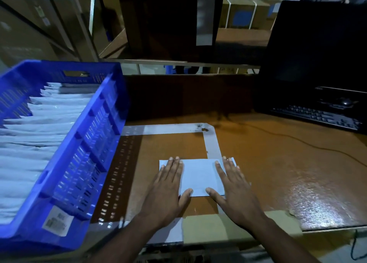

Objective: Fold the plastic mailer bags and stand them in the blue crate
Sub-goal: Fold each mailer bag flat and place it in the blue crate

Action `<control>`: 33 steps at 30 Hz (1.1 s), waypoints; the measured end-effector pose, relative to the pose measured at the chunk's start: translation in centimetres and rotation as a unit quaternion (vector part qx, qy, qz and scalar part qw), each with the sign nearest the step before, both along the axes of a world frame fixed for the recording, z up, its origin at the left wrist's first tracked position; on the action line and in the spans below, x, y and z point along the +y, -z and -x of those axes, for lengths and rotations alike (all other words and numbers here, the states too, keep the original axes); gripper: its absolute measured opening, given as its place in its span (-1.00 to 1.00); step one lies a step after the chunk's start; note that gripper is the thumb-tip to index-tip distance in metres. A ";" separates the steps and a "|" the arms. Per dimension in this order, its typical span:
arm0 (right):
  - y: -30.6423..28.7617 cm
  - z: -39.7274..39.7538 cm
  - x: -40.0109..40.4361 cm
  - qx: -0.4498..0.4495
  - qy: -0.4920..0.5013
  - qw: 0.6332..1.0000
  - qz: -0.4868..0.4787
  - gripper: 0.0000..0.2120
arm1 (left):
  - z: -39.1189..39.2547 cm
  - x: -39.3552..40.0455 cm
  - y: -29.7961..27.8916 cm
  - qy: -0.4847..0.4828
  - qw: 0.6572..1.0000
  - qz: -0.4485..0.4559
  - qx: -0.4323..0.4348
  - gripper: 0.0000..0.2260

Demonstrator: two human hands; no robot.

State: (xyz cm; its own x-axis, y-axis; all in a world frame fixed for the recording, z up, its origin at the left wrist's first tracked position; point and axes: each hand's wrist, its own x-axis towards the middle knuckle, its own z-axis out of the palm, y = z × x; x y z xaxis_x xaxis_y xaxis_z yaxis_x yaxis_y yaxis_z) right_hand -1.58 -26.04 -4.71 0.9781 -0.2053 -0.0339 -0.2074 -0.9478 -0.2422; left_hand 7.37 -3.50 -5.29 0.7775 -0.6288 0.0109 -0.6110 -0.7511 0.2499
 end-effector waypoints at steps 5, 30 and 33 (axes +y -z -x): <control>0.2 -0.1 0.2 -0.011 0.022 0.999 -0.040 -0.15 | -0.2 0.0 0.0 -0.004 1.000 0.003 0.013 -0.16; -6.4 -6.1 1.9 0.105 -0.102 0.989 0.011 -0.41 | -4.6 2.2 -4.6 -0.174 0.953 0.169 0.184 -0.47; -7.5 -5.6 2.4 0.109 -0.101 0.989 0.017 -0.28 | -4.1 2.7 -5.6 -0.185 0.943 0.192 0.202 -0.70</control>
State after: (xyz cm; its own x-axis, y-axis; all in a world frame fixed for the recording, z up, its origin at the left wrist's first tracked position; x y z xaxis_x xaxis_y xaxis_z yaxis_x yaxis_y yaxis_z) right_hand 4.05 -23.66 2.80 0.9694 -0.0102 -0.2452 -0.0560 -0.9820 -0.1806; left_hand 11.49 -0.75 0.31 0.9323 -0.3238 -0.1612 -0.1223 -0.7017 0.7019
